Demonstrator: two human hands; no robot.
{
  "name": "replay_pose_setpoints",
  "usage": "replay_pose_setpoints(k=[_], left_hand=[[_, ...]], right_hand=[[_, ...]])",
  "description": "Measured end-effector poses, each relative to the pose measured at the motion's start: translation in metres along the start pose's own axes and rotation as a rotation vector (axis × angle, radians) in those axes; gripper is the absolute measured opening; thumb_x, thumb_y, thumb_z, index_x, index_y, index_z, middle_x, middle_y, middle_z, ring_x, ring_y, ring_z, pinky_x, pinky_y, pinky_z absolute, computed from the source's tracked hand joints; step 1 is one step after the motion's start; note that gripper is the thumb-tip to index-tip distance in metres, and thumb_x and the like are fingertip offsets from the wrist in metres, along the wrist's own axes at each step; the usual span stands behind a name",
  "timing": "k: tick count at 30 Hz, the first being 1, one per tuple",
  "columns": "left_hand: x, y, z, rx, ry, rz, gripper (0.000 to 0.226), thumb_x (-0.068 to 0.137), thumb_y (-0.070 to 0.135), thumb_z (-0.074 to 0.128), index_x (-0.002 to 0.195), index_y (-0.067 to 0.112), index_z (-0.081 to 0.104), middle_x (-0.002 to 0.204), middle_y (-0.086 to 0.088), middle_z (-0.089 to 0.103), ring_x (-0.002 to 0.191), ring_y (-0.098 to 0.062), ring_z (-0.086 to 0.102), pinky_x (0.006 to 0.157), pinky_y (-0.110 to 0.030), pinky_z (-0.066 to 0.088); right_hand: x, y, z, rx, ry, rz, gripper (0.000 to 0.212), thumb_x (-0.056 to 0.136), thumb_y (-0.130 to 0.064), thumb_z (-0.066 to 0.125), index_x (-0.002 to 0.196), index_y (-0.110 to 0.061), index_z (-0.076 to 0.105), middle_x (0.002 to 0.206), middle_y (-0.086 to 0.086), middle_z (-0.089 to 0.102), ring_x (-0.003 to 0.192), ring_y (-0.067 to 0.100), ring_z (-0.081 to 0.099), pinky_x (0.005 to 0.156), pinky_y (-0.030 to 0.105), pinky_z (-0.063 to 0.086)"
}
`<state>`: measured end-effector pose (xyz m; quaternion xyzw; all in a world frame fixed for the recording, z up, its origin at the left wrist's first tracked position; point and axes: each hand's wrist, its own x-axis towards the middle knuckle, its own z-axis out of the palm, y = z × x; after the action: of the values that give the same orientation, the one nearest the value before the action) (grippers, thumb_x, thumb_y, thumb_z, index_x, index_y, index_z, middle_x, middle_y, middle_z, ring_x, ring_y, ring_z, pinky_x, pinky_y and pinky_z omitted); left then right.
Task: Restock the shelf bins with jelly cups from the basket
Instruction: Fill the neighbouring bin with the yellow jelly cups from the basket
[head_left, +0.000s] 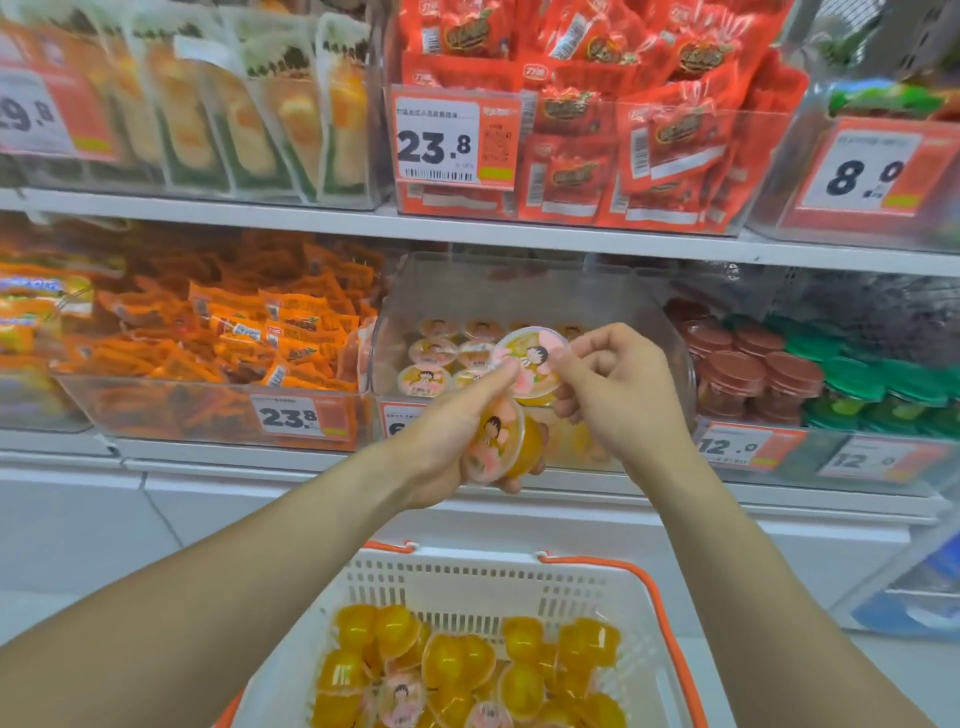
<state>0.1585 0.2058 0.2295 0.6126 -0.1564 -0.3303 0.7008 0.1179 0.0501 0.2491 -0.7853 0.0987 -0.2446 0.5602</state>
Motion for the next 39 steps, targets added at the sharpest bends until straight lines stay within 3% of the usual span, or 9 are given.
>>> replay_pose_setpoints(k=[7,11,14,17,20,24,31,36,39], left_hand=[[0.021,0.014,-0.005,0.101,0.23,0.023,0.04,0.102,0.046,0.045,0.101,0.009,0.061,0.06,-0.006,0.066,0.046,-0.026,0.059,0.043,-0.028,0.048],[0.033,0.03,-0.015,0.039,0.223,0.081,0.03,0.101,0.032,0.053,0.105,0.004,0.062,0.081,-0.014,0.065,0.056,-0.034,0.058,0.052,-0.032,0.044],[0.042,0.035,-0.02,-0.031,0.235,0.125,0.019,0.101,0.015,0.052,0.092,0.006,0.066,0.073,-0.013,0.07,0.055,-0.031,0.062,0.066,-0.043,0.045],[0.054,0.031,-0.026,-0.027,0.262,0.115,0.019,0.099,0.009,0.052,0.116,0.004,0.059,0.111,-0.026,0.066,0.077,-0.04,0.07,0.078,-0.052,0.054],[0.067,0.022,-0.031,-0.01,0.295,0.085,0.025,0.097,0.007,0.055,0.122,0.007,0.057,0.119,-0.022,0.063,0.098,-0.041,0.068,0.088,-0.062,0.053],[0.083,0.019,-0.036,-0.022,0.316,0.099,0.014,0.093,0.006,0.056,0.103,0.015,0.061,0.117,-0.018,0.065,0.106,-0.039,0.066,0.091,-0.058,0.054],[0.105,0.013,-0.035,-0.083,0.339,0.126,0.011,0.095,0.008,0.057,0.101,0.016,0.061,0.113,-0.015,0.066,0.102,-0.039,0.068,0.091,-0.055,0.055],[0.103,0.017,-0.037,-0.149,0.26,0.065,0.011,0.099,0.001,0.05,0.105,0.006,0.058,0.113,-0.021,0.064,0.073,-0.028,0.067,0.081,-0.052,0.059],[0.102,0.017,-0.037,-0.146,0.248,0.028,0.012,0.099,0.001,0.05,0.095,0.01,0.057,0.115,-0.023,0.065,0.082,-0.03,0.067,0.088,-0.056,0.056]], right_hand=[[0.069,0.009,-0.018,-0.563,0.09,-0.22,0.019,0.094,-0.033,0.062,0.09,-0.015,0.056,0.072,0.003,0.067,0.078,0.025,0.065,0.072,0.04,0.051],[0.114,0.028,-0.01,-1.013,0.048,-0.257,0.022,0.093,-0.021,0.053,0.103,-0.002,0.054,0.095,0.026,0.066,0.088,0.046,0.063,0.072,0.045,0.05],[0.14,0.047,0.001,-1.241,-0.044,-0.285,0.033,0.094,-0.018,0.05,0.121,0.001,0.05,0.098,0.026,0.066,0.089,0.044,0.065,0.068,0.041,0.047],[0.164,0.068,0.01,-1.395,-0.09,-0.301,0.036,0.097,-0.015,0.048,0.13,-0.001,0.043,0.104,0.022,0.066,0.092,0.04,0.064,0.066,0.037,0.041],[0.182,0.08,0.014,-1.461,-0.09,-0.271,0.037,0.097,-0.016,0.052,0.13,-0.004,0.043,0.109,0.02,0.064,0.099,0.039,0.063,0.068,0.036,0.038],[0.205,0.094,0.012,-1.503,-0.09,-0.215,0.039,0.095,-0.025,0.059,0.127,-0.007,0.045,0.109,0.016,0.062,0.101,0.036,0.062,0.075,0.036,0.045],[0.224,0.113,0.021,-1.468,-0.124,-0.18,0.036,0.099,-0.028,0.055,0.126,-0.007,0.047,0.113,0.016,0.058,0.105,0.035,0.06,0.072,0.038,0.043],[0.223,0.112,0.025,-1.472,-0.159,-0.16,0.029,0.099,-0.018,0.049,0.125,-0.006,0.047,0.114,0.018,0.058,0.106,0.037,0.059,0.076,0.038,0.043],[0.222,0.107,0.026,-1.437,-0.183,-0.12,0.03,0.098,-0.016,0.05,0.125,-0.006,0.046,0.114,0.018,0.058,0.106,0.037,0.059,0.074,0.036,0.042]])
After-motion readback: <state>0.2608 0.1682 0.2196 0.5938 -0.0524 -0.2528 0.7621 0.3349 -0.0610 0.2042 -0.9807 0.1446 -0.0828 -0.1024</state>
